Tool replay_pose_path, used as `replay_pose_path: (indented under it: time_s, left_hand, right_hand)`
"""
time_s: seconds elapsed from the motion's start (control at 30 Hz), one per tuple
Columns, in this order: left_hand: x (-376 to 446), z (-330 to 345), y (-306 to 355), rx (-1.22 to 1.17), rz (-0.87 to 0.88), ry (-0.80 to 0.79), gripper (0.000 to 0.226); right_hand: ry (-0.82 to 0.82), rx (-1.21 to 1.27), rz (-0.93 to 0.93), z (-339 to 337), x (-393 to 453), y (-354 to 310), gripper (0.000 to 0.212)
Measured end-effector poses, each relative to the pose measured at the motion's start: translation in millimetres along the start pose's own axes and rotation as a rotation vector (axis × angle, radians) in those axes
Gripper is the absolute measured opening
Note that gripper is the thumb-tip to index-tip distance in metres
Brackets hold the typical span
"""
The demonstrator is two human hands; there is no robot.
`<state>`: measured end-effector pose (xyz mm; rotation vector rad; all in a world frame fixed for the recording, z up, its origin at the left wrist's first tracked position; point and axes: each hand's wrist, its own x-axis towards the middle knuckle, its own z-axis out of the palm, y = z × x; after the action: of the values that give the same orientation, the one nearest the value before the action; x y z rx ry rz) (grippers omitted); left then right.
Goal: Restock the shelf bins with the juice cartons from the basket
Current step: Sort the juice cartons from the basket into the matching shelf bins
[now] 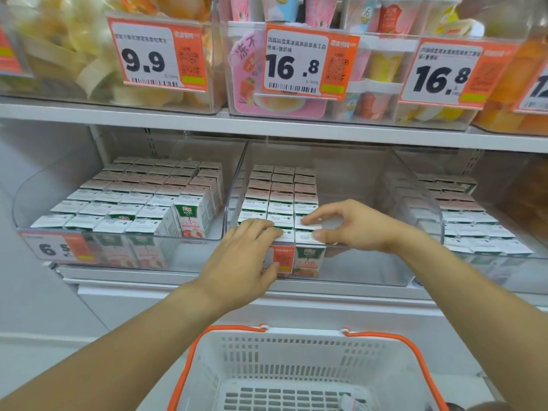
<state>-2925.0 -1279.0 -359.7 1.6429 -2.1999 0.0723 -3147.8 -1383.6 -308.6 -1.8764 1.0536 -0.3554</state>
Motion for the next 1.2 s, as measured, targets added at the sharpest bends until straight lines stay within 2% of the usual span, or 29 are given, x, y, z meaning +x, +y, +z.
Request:
replay_pose_path:
  time_s: [0.07, 0.13, 0.17, 0.27, 0.33, 0.4, 0.47, 0.53, 0.57, 0.63, 0.73, 0.83, 0.9, 1.03, 1.13, 1.2]
  left_hand:
    - [0.3, -0.7, 2.0, 0.01, -0.001, -0.004, 0.053]
    - [0.6, -1.7, 3.6, 0.022, 0.001, -0.004, 0.054]
    - [0.5, -2.1, 4.3, 0.027, 0.002, -0.007, 0.054]
    - [0.1, -3.5, 6.1, 0.041, 0.009, -0.026, 0.054]
    - [-1.0, -3.9, 8.4, 0.03, 0.01, -0.004, 0.051]
    - [-0.5, -7.0, 14.7, -0.025, 0.045, 0.097, 0.043]
    - [1.1, -10.5, 28.8, -0.094, 0.114, 0.224, 0.025]
    - [1.7, -9.7, 47.0, -0.164, 0.185, 0.28, 0.007]
    - [0.6, -6.0, 57.1, -0.212, 0.206, 0.258, 0.003]
    - [-5.7, 10.1, 73.3, -0.263, 0.236, 0.152, 0.004]
    - [-20.3, 49.4, 88.1, -0.25, 0.221, -0.133, 0.006]
    - [-41.1, 102.7, 98.7, -0.312, 0.052, -0.407, 0.006]
    - [-67.3, 145.3, 102.4, -0.415, -0.094, -0.51, 0.007]
    - [-141.2, 224.0, 87.1, -0.574, -0.376, -0.723, 0.006]
    - [-189.7, 256.9, 68.3, -0.632, -0.556, -0.897, 0.012]
    - [-210.5, 270.5, 53.7, -0.611, -0.614, -0.998, 0.011]
  right_hand:
    - [0.08, -0.109, -0.025, 3.4, 4.0, 3.2, 0.025]
    - [0.203, -0.326, -0.057, 2.9, 7.1, 5.8, 0.022]
    - [0.215, -0.399, -0.066, 3.3, 5.2, 6.2, 0.021]
    - [0.165, -0.391, -0.087, 5.2, -12.0, 5.2, 0.024]
    - [0.278, -0.483, -0.167, 3.9, -28.6, 3.1, 0.023]
    - [0.48, -0.519, -0.305, 3.8, -47.4, 1.0, 0.017]
    - [0.585, -0.438, -0.398, 8.7, -70.3, 3.1, 0.014]
    - [0.562, -0.395, -0.436, 18.6, -94.5, 12.4, 0.013]
    - [0.507, -0.399, -0.433, 25.1, -106.3, 21.5, 0.013]
    - [0.363, -0.42, -0.348, 37.7, -124.6, 48.4, 0.014]
    - [0.208, -0.444, -0.111, 57.0, -139.9, 105.1, 0.015]
    - [0.122, -0.452, 0.076, 80.1, -149.0, 164.9, 0.013]
    - [0.08, -0.42, 0.181, 99.9, -150.8, 202.9, 0.014]
    - [0.104, -0.313, 0.341, 145.0, -147.4, 271.0, 0.015]
    - [0.055, -0.323, 0.455, 179.3, -137.9, 314.1, 0.03]
    - [0.045, -0.33, 0.522, 199.4, -131.2, 337.6, 0.041]
